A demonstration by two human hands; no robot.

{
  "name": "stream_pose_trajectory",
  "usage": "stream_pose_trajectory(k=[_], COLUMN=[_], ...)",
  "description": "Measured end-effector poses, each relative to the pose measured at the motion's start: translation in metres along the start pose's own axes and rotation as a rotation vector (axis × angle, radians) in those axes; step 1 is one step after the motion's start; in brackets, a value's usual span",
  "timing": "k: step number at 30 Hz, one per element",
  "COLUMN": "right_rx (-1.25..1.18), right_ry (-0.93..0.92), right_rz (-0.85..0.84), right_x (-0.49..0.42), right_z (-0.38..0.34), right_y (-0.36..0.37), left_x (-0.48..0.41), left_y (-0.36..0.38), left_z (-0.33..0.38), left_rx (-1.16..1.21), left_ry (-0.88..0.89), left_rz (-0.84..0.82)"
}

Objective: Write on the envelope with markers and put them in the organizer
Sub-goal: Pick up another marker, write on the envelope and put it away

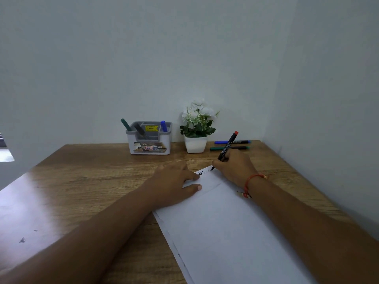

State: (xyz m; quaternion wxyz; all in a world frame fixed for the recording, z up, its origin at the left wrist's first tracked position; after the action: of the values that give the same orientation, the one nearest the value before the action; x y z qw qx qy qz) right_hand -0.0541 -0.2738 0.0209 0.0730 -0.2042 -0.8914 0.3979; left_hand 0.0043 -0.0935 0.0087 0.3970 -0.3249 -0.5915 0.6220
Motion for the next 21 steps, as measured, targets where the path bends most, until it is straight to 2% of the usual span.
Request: stream_pose_trajectory(k=[21], right_rx=[-0.065], right_ry=[0.018], right_rz=[0.009], right_x=[-0.0007], right_z=[0.0052], right_y=[-0.004], left_x=[-0.0013], left_y=[0.0008], left_z=[-0.0016], left_rx=[0.018], left_ry=[0.004], left_rz=[-0.002])
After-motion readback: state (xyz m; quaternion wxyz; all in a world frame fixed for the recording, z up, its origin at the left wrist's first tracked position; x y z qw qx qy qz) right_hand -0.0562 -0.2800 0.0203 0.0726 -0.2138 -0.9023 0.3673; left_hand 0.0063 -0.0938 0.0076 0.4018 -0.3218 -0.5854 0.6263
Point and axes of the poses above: each hand's wrist, its own x-axis away from the middle knuckle, its own y-axis out of the palm, z = x × y, the point moved 5 cm from there along -x, towards the middle knuckle, and after that the axes turned 15 degrees about -z, right-handed, at the moved point
